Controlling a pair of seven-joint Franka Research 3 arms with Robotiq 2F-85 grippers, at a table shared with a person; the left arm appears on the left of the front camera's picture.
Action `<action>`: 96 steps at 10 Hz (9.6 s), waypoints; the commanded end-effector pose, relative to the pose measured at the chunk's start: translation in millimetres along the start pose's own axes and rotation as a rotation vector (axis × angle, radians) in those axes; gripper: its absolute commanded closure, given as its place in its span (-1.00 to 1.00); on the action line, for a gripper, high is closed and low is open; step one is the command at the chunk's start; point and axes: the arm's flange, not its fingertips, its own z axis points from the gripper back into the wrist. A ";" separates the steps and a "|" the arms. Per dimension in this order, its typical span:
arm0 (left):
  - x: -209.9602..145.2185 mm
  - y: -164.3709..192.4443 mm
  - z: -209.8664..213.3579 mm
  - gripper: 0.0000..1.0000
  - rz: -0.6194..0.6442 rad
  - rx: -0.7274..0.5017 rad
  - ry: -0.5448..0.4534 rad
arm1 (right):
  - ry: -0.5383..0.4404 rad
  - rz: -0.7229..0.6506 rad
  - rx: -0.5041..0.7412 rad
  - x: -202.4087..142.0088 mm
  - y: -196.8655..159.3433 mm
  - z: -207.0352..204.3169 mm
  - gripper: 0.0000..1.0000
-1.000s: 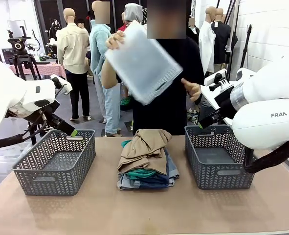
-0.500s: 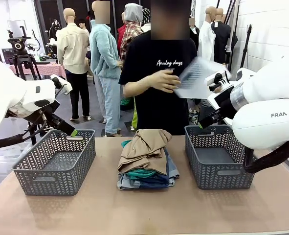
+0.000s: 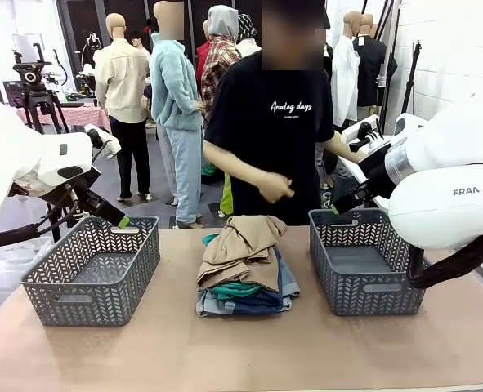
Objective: Sort the tops and bottoms.
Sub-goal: Lift clothes from the center of the table with your left hand, then sort the clothes according to human instructions.
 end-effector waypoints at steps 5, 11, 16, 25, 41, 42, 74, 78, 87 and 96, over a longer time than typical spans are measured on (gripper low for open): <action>-0.6 1.1 -1.7 -1.00 0.002 0.000 0.002 | -0.003 0.004 -0.005 0.8 1.2 0.0 -1.00; -0.6 1.1 -1.7 -1.00 0.002 0.000 0.002 | -0.003 0.004 -0.005 0.8 1.2 0.0 -1.00; -0.6 1.1 -1.7 -1.00 0.002 0.000 0.002 | -0.003 0.004 -0.005 0.8 1.2 0.0 -1.00; 75.3 -43.5 -79.0 -1.00 -0.025 -0.137 0.118 | -0.003 0.004 -0.005 0.8 1.2 0.0 -1.00; 177.7 -159.1 -196.2 -1.00 -0.197 -0.190 0.204 | -0.003 0.004 -0.005 0.8 1.2 0.0 -1.00; 176.7 -159.7 -201.5 -1.00 -0.127 -0.189 0.273 | -0.003 0.004 -0.005 0.8 1.2 0.0 -1.00; 276.4 -164.3 -60.9 1.00 -0.103 0.184 -0.025 | -0.003 0.004 -0.005 0.8 1.2 0.0 -1.00; 314.7 -181.1 7.8 1.00 -0.183 0.411 -0.171 | -0.003 0.004 -0.005 0.8 1.2 0.0 -1.00; 309.6 -174.9 12.0 1.00 -0.174 0.363 -0.126 | -0.003 0.004 -0.005 0.8 1.2 0.0 -1.00; 309.6 -174.9 12.0 1.00 -0.174 0.363 -0.126 | -0.003 0.004 -0.005 0.8 1.2 0.0 -1.00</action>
